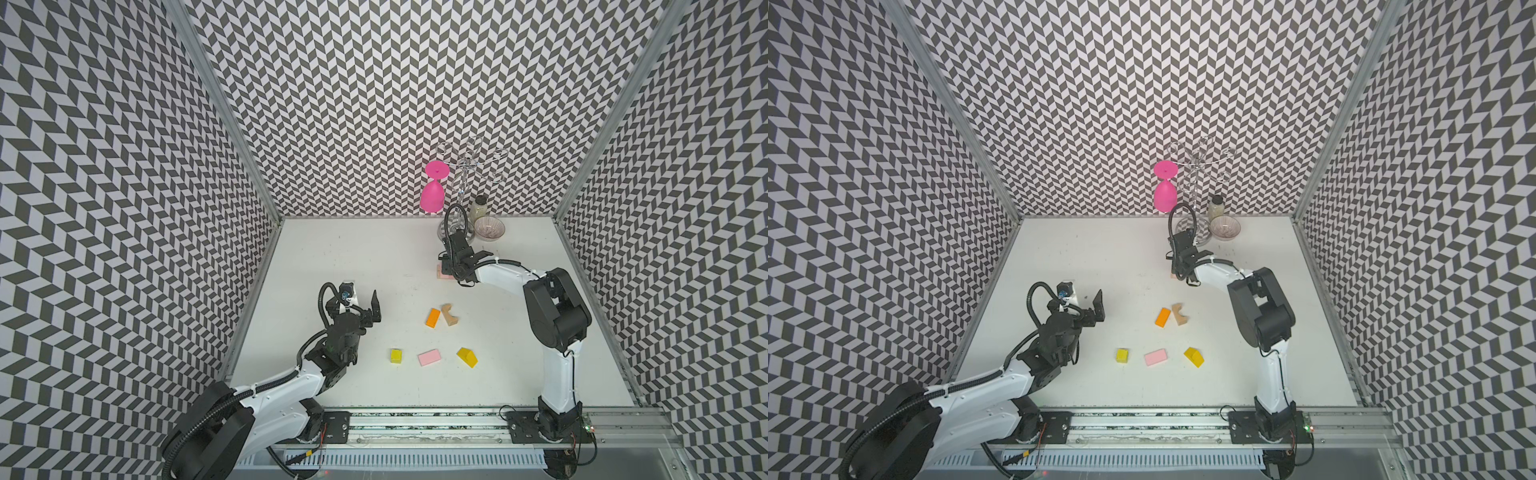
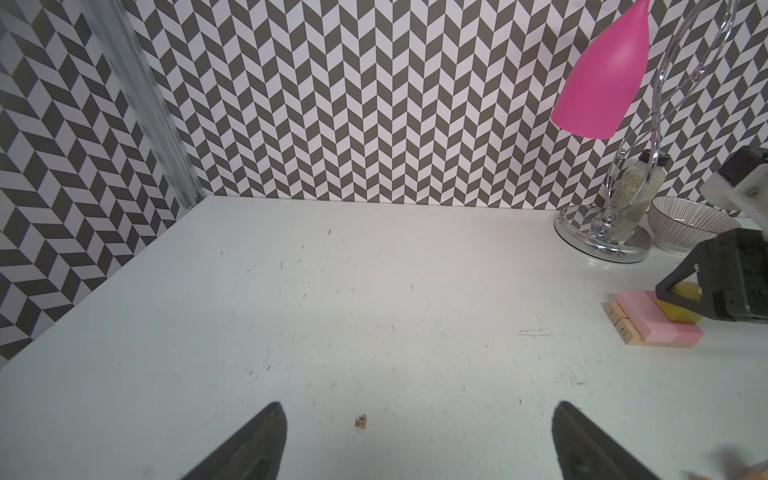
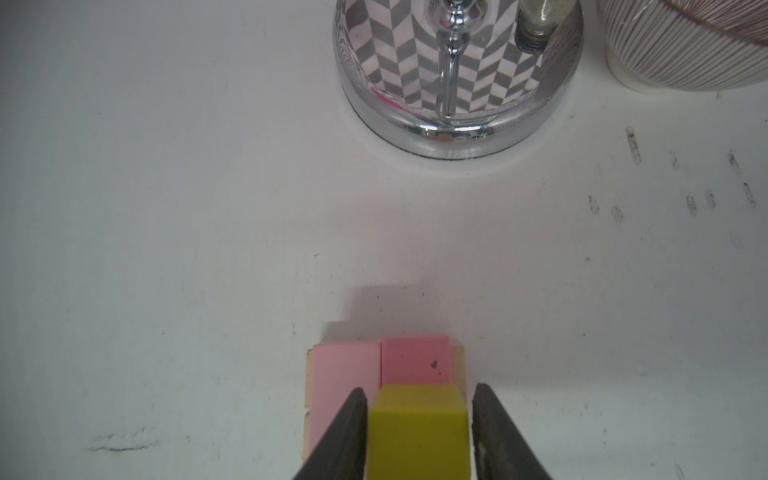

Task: Build the wood block tower
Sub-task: 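Lower the yellow cube onto the pink blocks and open the right gripper, then raise the right gripper away while the left gripper reaches toward the nearer yellow cube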

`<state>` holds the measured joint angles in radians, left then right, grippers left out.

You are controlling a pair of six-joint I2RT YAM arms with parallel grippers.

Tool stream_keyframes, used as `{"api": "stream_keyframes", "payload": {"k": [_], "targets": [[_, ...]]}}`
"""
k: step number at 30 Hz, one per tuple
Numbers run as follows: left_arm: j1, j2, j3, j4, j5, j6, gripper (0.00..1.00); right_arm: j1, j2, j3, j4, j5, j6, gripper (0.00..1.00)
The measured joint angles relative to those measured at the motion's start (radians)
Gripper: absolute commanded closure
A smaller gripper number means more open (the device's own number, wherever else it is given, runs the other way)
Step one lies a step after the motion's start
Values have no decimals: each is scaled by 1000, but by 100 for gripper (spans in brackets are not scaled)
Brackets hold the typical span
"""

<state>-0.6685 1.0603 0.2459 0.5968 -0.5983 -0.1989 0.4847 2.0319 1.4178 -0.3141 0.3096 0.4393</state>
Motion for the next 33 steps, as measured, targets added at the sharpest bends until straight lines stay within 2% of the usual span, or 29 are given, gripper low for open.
{"api": "stream_keyframes", "payload": {"k": [13, 22, 24, 29, 33], "targets": [[-6, 0, 0, 0, -2, 0, 0, 5, 0, 0, 1, 0, 0, 61], [-6, 0, 0, 0, -3, 0, 0, 5, 0, 0, 0, 18, -1, 58], [-6, 0, 0, 0, -4, 0, 0, 5, 0, 0, -1, 26, -2, 56], [-6, 2, 0, 1, -15, 1, 0, 18, -25, -7, -20, 77, -9, 44], [-6, 18, 4, 1, -27, 1, 0, 51, -126, -53, -25, 124, -12, 43]]}}
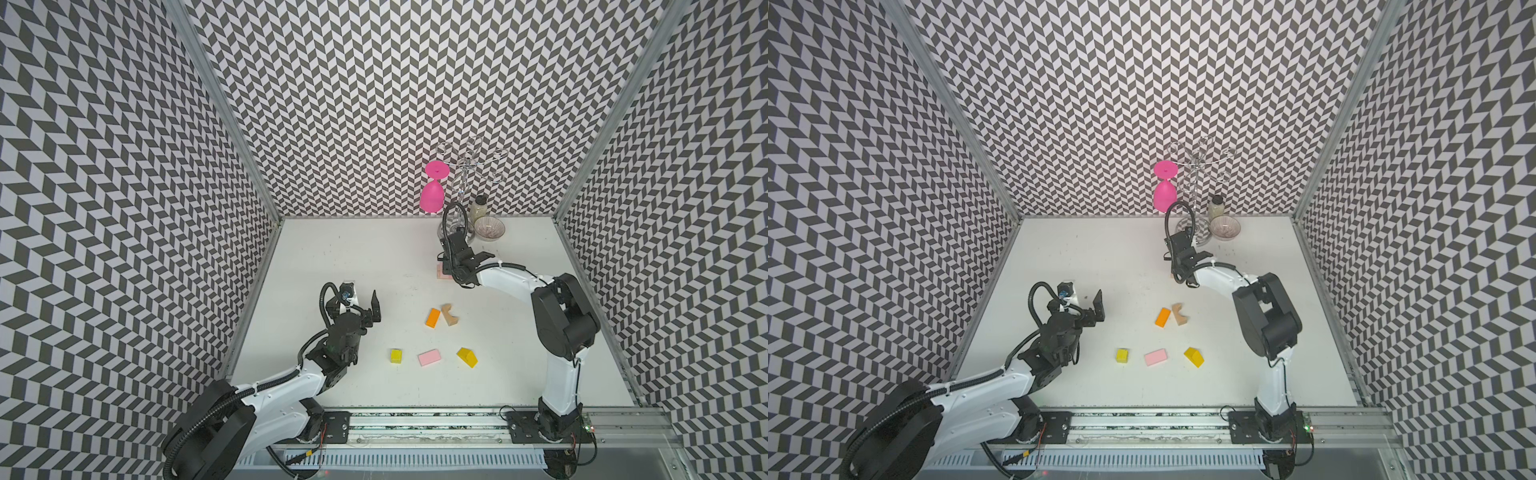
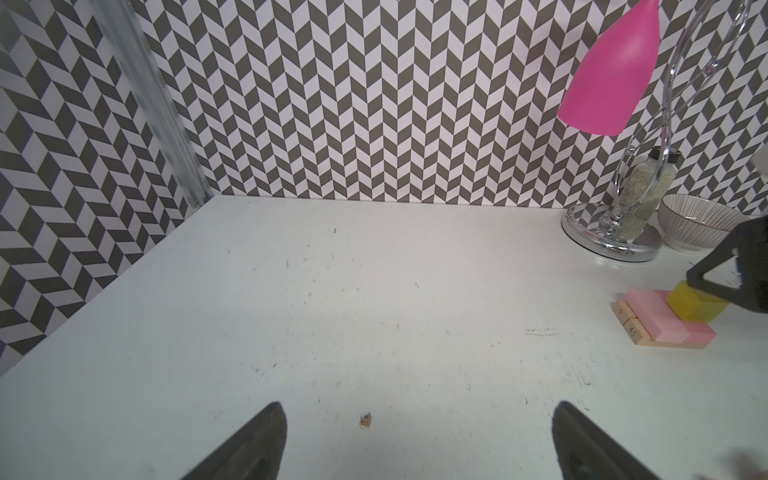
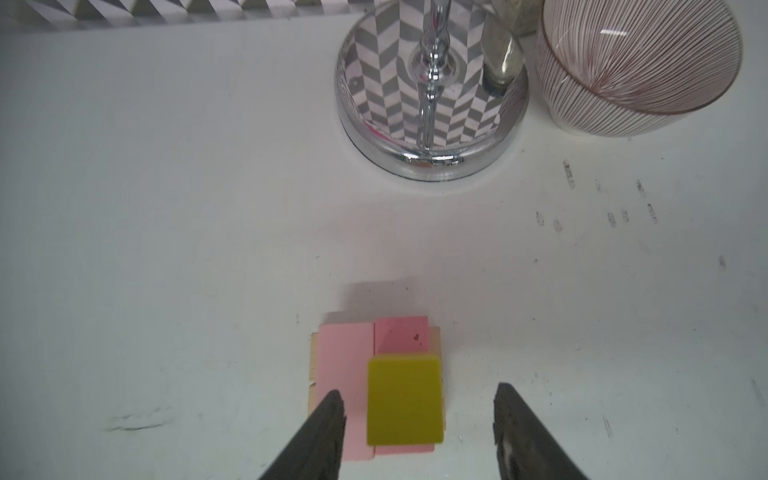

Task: Build the wood block tower
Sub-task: 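Raise the right gripper away while the left gripper reaches toward the nearer yellow cube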

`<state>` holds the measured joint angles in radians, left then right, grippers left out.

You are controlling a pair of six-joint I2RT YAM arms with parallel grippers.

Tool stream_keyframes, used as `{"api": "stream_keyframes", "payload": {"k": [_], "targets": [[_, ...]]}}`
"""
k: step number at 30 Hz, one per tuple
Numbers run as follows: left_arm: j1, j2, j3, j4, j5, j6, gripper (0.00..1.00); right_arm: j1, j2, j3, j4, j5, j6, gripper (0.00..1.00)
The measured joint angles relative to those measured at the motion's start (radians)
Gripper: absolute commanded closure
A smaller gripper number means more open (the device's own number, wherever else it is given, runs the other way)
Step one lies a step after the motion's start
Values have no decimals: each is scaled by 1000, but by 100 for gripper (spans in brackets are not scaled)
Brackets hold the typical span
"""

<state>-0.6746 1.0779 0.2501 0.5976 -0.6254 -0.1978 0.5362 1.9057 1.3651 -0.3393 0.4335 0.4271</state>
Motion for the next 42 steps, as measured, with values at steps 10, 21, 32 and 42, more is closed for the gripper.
{"api": "stream_keyframes", "payload": {"k": [10, 21, 32, 42], "targets": [[-12, -108, 73, -281, 30, -293, 5, 16, -346, -253, 105, 27, 8, 40], [-267, -195, 32, -533, 97, -613, 6, -66, -674, -668, 326, 69, 27, 36], [-532, -179, -63, -607, 122, -751, 10, -107, -676, -890, 526, 264, 92, 36], [-667, -71, -46, -639, 95, -818, 11, -108, -573, -825, 528, 292, 120, 36]]}}
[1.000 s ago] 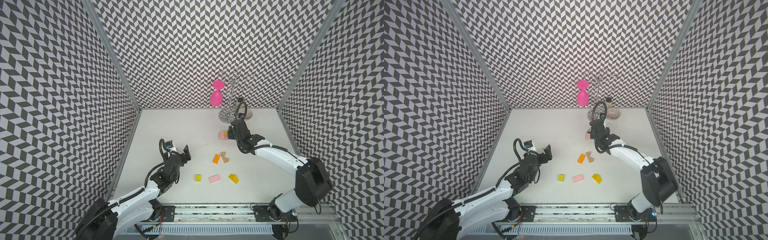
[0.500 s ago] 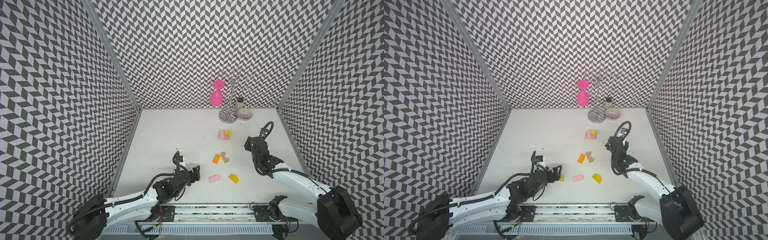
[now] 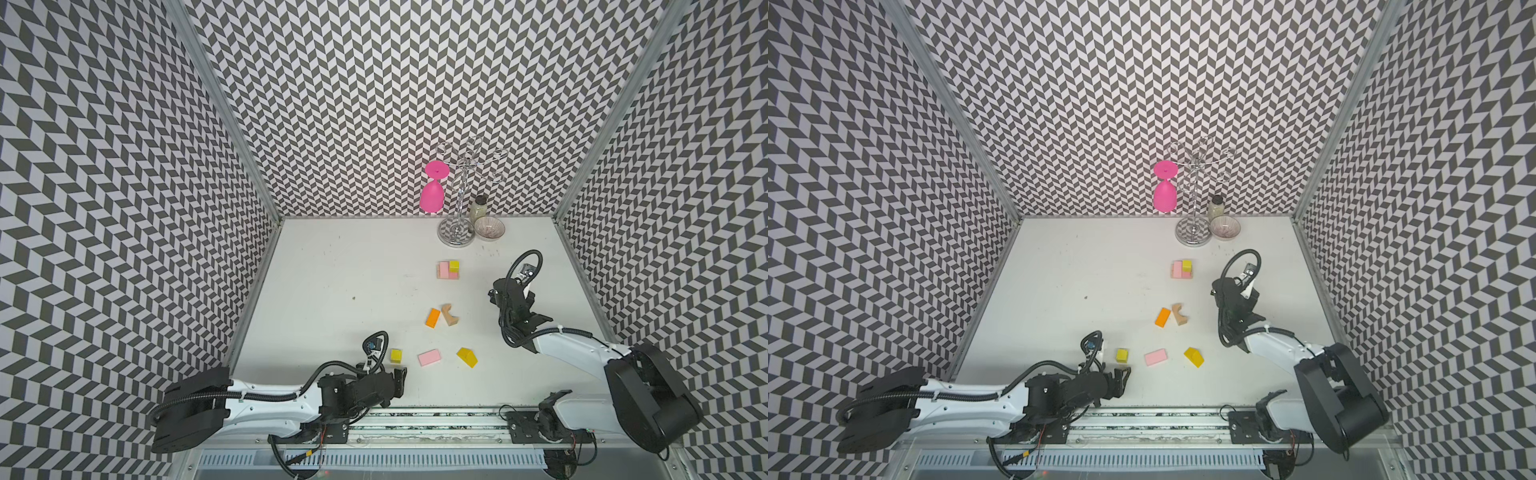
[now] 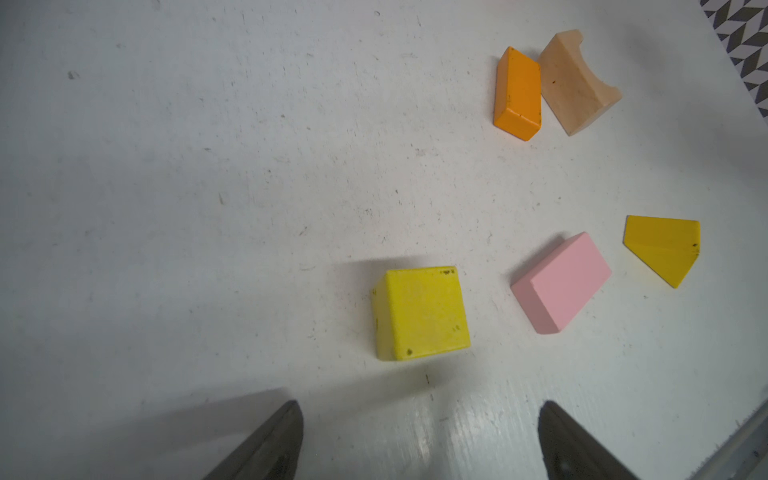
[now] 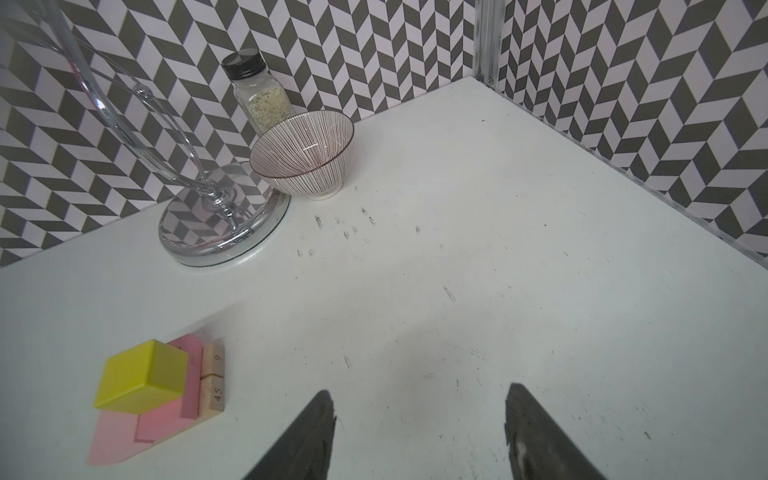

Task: Build the wood block tower
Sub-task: 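Raise the right gripper away while the left gripper reaches toward the nearer yellow cube, then close the left gripper on the yellow cube nearest the robot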

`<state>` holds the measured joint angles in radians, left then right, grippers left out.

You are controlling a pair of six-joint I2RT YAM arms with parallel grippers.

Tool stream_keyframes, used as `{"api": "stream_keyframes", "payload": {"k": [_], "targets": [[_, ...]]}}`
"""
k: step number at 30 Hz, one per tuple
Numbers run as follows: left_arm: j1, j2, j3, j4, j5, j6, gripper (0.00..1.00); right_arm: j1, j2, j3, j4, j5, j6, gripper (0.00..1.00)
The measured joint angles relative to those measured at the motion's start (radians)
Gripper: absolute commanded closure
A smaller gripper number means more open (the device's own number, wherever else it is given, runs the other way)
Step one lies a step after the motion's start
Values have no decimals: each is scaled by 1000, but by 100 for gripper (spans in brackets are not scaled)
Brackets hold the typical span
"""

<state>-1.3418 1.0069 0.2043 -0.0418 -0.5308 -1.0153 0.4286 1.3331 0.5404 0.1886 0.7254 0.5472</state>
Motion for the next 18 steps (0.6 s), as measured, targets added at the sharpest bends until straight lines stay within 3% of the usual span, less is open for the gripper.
{"api": "stream_keyframes", "payload": {"k": [6, 18], "targets": [[0, 159, 97, -50, -59, -13, 12, 0, 2, 2, 0, 0, 1, 36], [0, 411, 278, -170, -129, -15, 33, 0, 1, -2, 21, -1, 0, 36]]}}
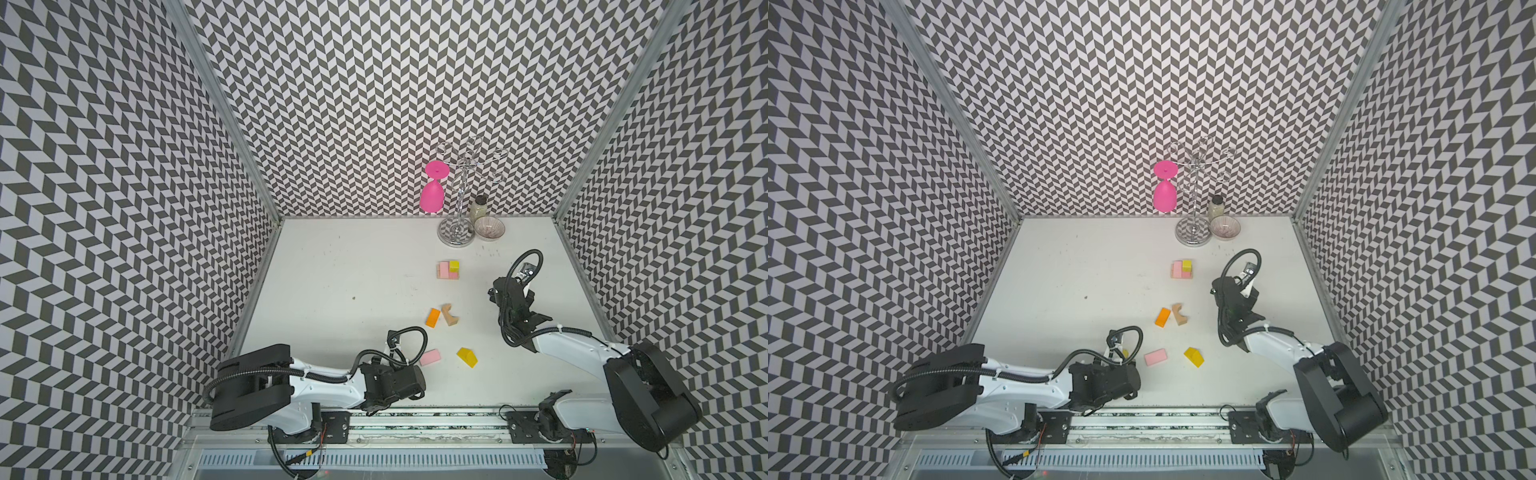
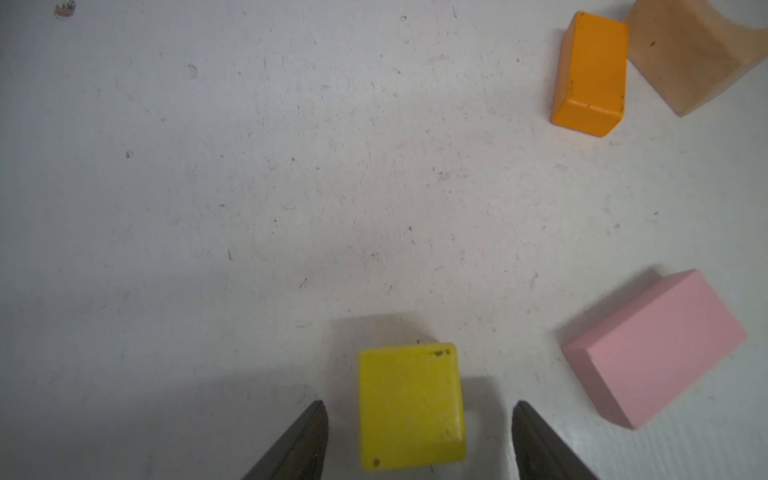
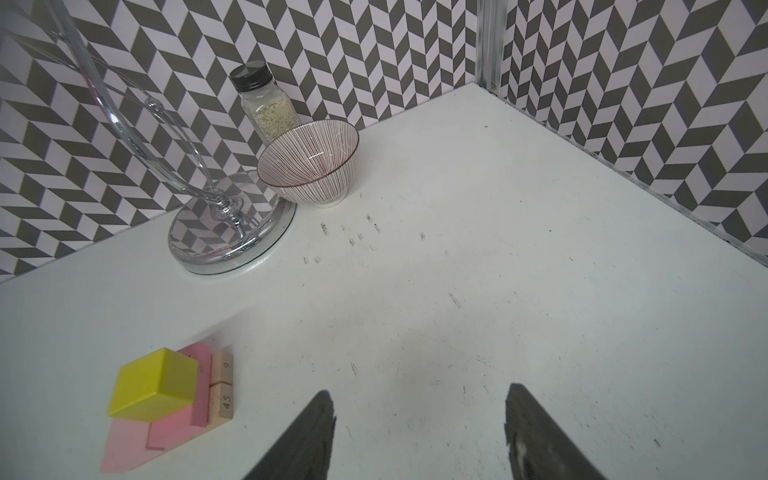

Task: Build the wood block tower
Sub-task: 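Close the left gripper on the yellow cube nearest the robot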

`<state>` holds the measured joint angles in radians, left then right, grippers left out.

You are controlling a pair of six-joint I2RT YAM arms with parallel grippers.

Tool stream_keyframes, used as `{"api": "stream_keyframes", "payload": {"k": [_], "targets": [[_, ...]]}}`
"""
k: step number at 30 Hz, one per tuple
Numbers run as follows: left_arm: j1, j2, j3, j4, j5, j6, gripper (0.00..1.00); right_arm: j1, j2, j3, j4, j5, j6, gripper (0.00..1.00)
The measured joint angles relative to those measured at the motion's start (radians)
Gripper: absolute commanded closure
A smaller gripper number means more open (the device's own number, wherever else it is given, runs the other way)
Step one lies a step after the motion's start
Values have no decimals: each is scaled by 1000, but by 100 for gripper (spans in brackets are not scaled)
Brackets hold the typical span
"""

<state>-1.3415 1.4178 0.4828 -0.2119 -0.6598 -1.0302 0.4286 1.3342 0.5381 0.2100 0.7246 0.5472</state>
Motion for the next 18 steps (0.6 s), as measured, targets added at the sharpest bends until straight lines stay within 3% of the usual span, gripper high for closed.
{"api": "stream_keyframes", "payload": {"k": [3, 18], "targets": [[0, 28, 22, -16, -10, 7, 40, 0, 0, 0, 0, -2, 0, 36], [37, 74, 71, -36, 0, 46, 51, 0, 0, 0, 3, -17, -4, 36]]}}
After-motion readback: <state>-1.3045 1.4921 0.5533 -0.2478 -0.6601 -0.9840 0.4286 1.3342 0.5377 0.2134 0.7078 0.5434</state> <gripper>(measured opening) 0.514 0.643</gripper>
